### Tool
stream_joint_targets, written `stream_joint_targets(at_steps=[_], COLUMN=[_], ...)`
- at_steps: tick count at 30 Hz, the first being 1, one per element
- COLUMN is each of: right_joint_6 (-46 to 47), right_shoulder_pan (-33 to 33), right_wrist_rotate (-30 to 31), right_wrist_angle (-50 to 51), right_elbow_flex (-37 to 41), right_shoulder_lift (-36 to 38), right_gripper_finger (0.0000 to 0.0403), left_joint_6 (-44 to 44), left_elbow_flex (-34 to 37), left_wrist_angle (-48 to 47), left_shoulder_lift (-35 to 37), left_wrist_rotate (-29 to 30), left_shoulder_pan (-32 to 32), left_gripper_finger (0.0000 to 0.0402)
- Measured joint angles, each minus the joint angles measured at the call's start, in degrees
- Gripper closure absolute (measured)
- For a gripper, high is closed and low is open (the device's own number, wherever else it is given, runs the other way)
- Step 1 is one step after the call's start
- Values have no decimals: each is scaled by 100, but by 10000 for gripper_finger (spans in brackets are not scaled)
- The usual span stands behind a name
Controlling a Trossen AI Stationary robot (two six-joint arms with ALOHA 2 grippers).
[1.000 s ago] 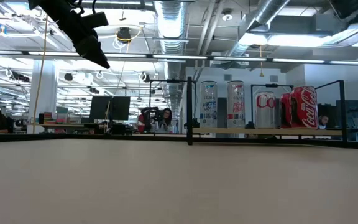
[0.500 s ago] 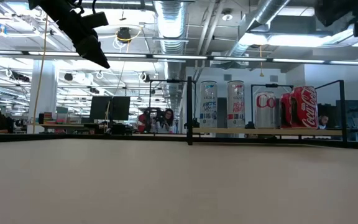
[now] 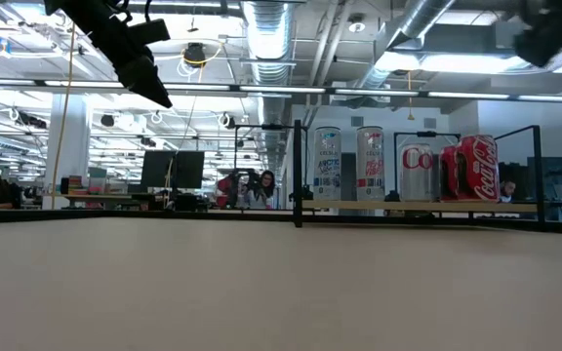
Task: Place canned beverage on shelf
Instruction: Put the red and silver soda can on the shelf and align it with the other red and silver soda can
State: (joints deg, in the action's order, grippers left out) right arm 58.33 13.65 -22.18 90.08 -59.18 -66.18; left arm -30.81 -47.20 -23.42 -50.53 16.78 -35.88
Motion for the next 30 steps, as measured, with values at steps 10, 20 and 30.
stream_joint_targets(at_steps=[10, 20, 30], right_joint_6=[2508, 3083, 2533], right_shoulder_pan=[1664, 1870, 1831], right_wrist_rotate=[570, 1931, 1929], right_wrist_angle=[-6, 0, -389], right_elbow_flex=[262, 262, 262], right_shoulder_lift=[923, 1079, 730], right_gripper_finger=[78, 78, 77], left_joint_6=[2, 0, 0], left_elbow_flex=[0, 0, 0], left_wrist_angle=[0, 0, 0], left_shoulder_lift=[1, 0, 0], left_wrist_rotate=[2, 2, 4], left_shoulder_pan=[1, 0, -2], left_gripper_finger=[51, 51, 51])
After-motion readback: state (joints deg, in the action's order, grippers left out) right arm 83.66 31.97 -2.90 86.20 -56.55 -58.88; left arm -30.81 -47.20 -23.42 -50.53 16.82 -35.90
